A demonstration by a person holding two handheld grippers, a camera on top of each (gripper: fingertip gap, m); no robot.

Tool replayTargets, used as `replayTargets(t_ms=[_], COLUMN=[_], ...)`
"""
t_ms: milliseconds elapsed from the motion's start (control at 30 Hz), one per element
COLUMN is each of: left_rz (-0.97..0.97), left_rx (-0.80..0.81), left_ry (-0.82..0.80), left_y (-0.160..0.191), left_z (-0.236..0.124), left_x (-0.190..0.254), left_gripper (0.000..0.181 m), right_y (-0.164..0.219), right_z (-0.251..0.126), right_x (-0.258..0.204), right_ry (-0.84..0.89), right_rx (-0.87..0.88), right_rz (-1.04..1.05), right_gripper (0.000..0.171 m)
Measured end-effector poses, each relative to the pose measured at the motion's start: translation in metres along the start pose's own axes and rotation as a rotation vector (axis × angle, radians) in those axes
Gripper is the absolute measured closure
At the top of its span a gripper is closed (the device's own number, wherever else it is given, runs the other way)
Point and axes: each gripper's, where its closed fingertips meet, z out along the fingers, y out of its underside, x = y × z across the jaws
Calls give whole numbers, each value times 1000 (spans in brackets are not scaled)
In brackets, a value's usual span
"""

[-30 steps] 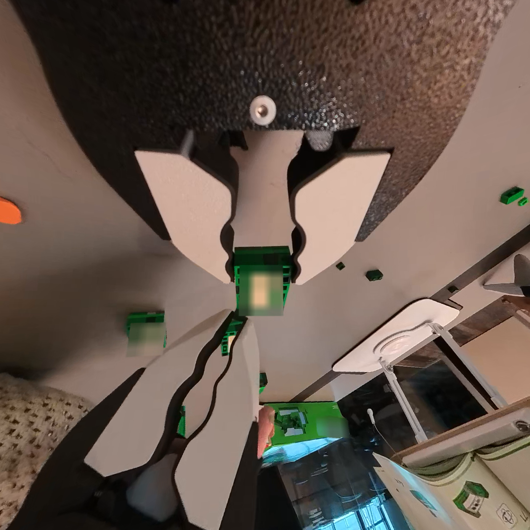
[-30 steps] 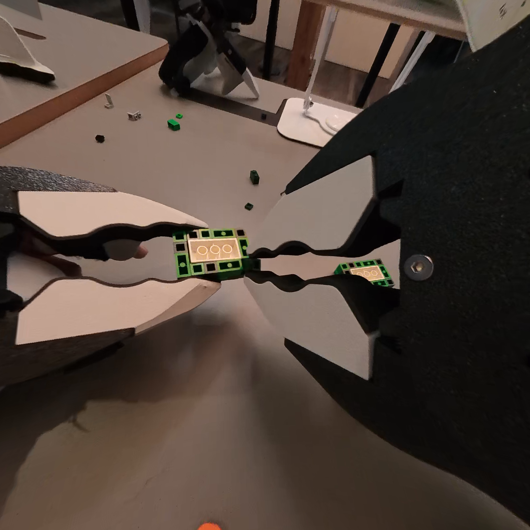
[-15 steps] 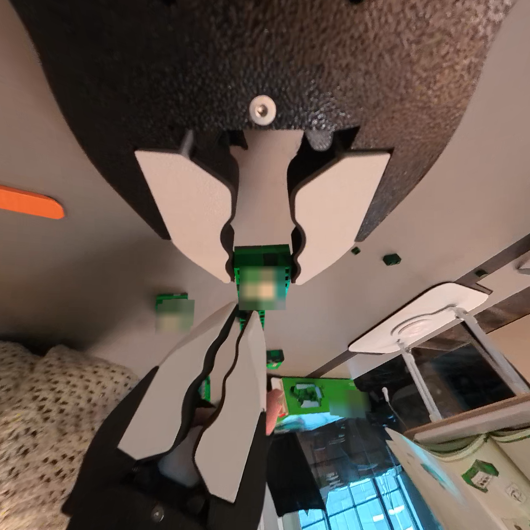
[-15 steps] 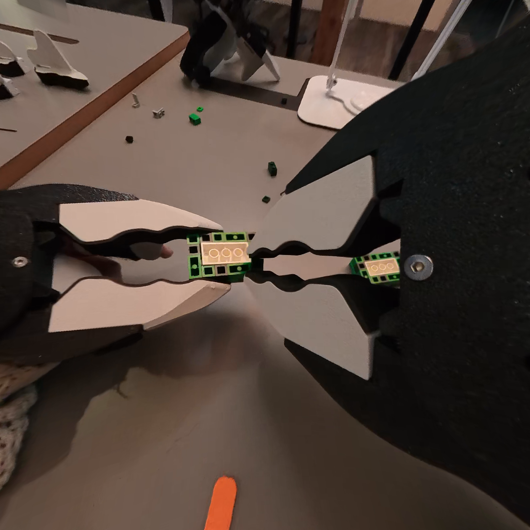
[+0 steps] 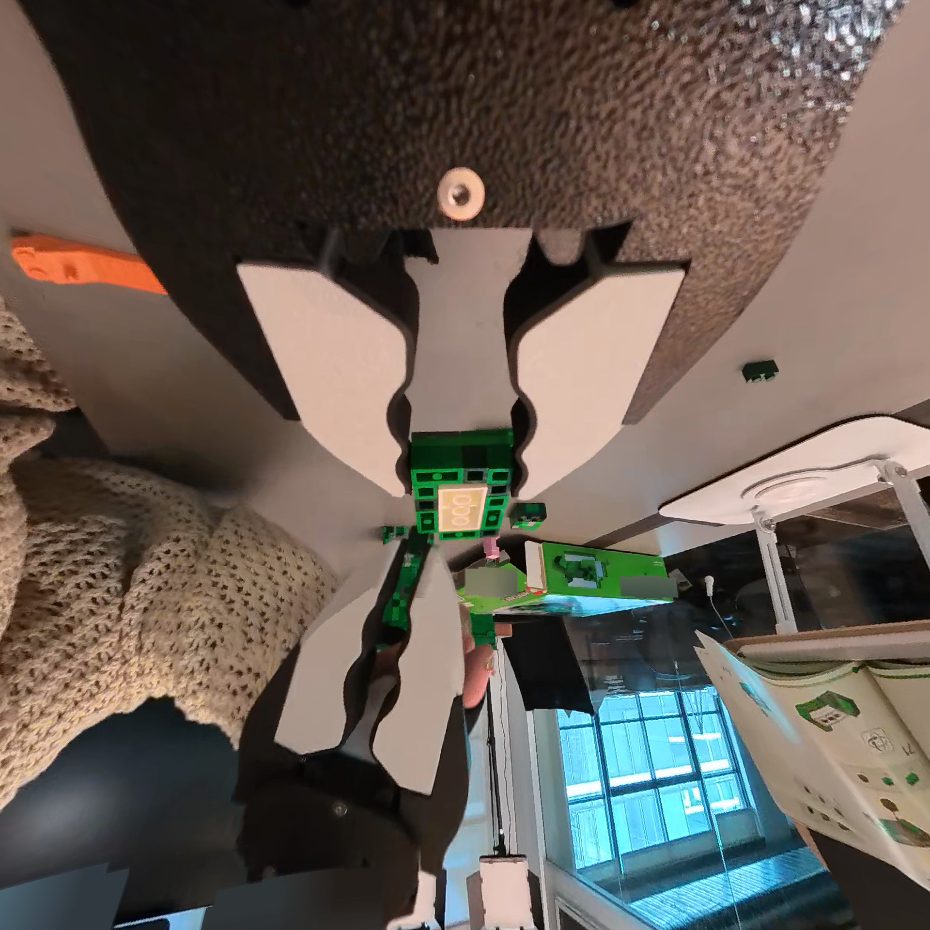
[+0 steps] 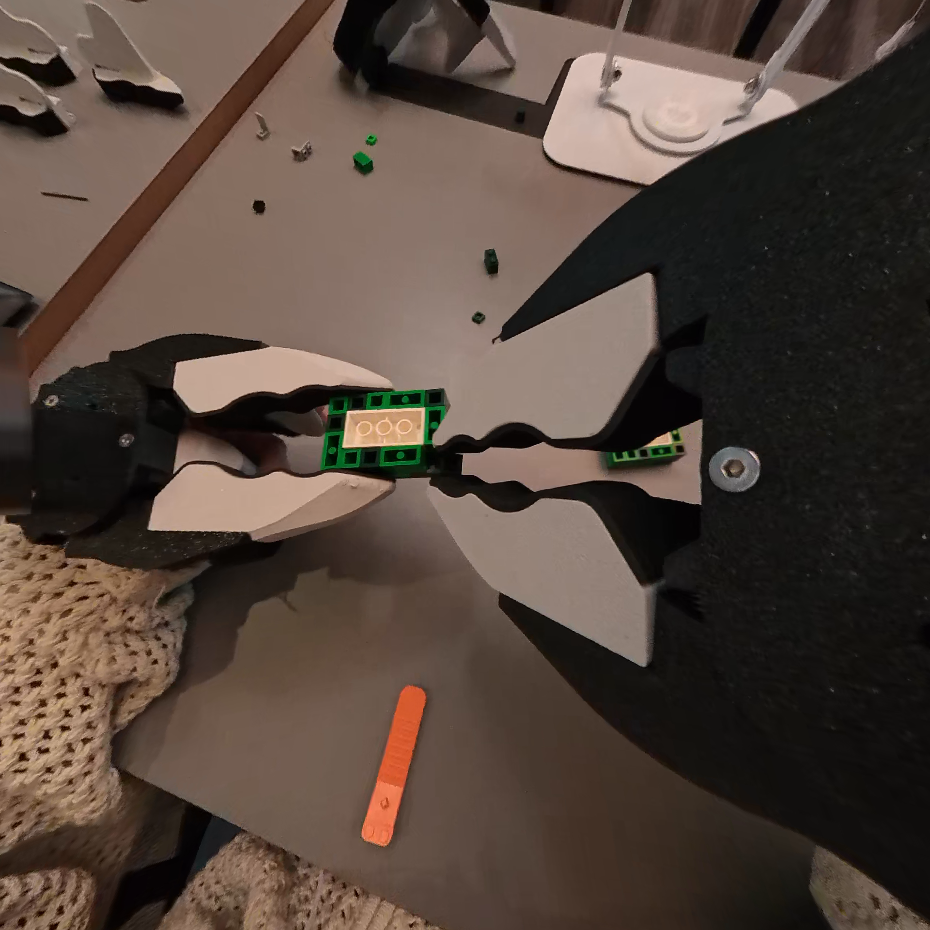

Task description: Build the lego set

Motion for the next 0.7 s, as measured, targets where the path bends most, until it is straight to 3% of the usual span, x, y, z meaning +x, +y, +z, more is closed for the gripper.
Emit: replayTargets(t_ms=[300,700], left_rz=[-2,-1], left_rx=[-6,7], left_ry=[25,26], left_y=[1,-1], left_z=[2,2], left_x=[5,4], left_gripper=[145,145], right_y=[-2,-6], right_z=[1,3], right_x=[-4,-3], right_ry=[-39,-11], right_rx=[-68,-24], right_rz=[-7,-22], right_gripper=[164,164])
